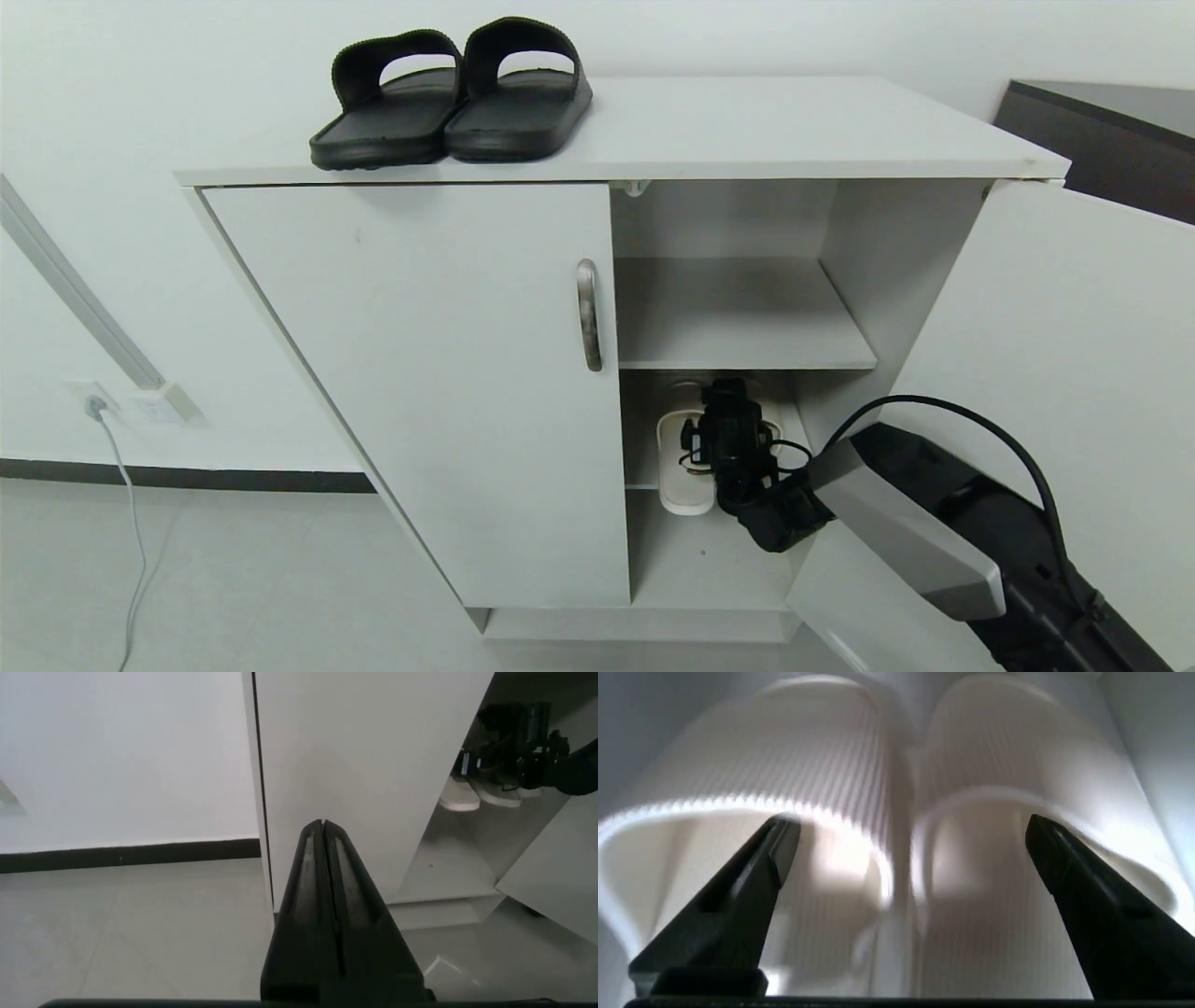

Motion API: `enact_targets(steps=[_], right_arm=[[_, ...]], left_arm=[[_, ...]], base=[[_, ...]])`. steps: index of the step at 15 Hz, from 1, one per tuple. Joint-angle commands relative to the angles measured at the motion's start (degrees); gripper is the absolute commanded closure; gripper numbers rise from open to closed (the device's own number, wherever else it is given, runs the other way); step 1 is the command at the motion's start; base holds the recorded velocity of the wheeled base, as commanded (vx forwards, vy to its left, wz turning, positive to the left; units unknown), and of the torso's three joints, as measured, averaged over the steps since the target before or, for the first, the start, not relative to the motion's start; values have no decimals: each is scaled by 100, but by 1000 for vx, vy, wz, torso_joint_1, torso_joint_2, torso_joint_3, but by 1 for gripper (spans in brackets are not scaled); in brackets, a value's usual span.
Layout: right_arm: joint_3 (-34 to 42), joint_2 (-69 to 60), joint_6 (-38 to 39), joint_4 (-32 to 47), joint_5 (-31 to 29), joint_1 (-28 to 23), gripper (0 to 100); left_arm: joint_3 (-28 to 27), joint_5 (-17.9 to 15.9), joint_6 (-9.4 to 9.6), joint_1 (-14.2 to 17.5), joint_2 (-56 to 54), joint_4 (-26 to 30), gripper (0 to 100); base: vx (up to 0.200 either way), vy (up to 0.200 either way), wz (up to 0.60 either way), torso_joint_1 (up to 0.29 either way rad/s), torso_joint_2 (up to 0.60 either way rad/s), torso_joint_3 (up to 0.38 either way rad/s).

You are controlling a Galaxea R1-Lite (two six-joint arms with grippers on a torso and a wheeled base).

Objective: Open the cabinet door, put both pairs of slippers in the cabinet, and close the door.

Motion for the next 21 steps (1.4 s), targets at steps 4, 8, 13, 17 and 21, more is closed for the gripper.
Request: enact_targets(steps=[4, 8, 13, 17, 21], right_arm=[[2304, -1416, 2, -1062, -40, 484, 0], [4396, -2339, 37, -2011, -49, 897, 0], [6400, -3244, -42, -3233, -40, 1257, 0], [6426, -3306, -42, -3207, -31, 1319, 0], [6435, -3244, -42, -3216, -31, 1354, 0]], left_arm=[[7, 1, 0, -1, 7, 2, 100], [-2, -8, 0, -1, 7, 2, 100], [7, 1, 0, -1, 7, -6, 100], [7, -8, 0, -1, 7, -6, 100], [-2, 1, -9, -1, 7, -6, 100]], base=[[0, 0, 0, 0, 0, 0], [0, 0, 0, 0, 0, 0], [0, 0, 0, 0, 0, 0], [0, 0, 0, 0, 0, 0], [-200, 0, 0, 5, -1, 2]])
